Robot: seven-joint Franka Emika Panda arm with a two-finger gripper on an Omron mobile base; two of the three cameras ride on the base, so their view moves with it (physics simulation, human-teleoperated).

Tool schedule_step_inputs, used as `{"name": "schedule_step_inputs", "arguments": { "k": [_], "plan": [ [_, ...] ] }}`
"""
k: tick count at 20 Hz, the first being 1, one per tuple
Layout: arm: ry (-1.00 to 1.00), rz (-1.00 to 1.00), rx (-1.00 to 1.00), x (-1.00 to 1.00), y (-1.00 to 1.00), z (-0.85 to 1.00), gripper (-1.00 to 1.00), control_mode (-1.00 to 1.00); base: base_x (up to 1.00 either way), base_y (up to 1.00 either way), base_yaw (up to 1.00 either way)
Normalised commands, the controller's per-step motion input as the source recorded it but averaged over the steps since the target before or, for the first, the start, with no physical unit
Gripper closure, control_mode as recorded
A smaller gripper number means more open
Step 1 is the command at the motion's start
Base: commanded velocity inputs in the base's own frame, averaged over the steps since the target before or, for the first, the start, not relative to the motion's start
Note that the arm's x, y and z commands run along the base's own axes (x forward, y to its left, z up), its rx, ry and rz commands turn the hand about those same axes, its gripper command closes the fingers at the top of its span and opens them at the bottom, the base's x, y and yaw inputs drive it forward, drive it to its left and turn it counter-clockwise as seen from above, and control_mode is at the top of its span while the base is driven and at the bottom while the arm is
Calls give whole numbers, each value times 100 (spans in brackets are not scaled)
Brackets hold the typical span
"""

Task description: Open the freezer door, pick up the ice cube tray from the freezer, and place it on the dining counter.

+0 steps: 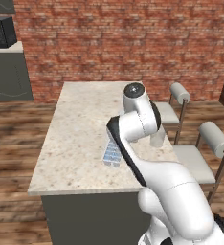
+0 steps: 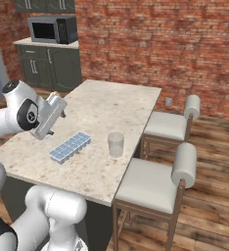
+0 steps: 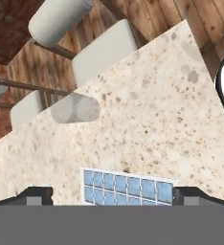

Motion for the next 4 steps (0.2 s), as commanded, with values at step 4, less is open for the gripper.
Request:
{"name": "schedule_step_inputs", "arguments": {
  "k": [4],
  "plan": [
    [3,-2,0,-41,-26,61,-100,-100,0,0,0]
  ]
}}
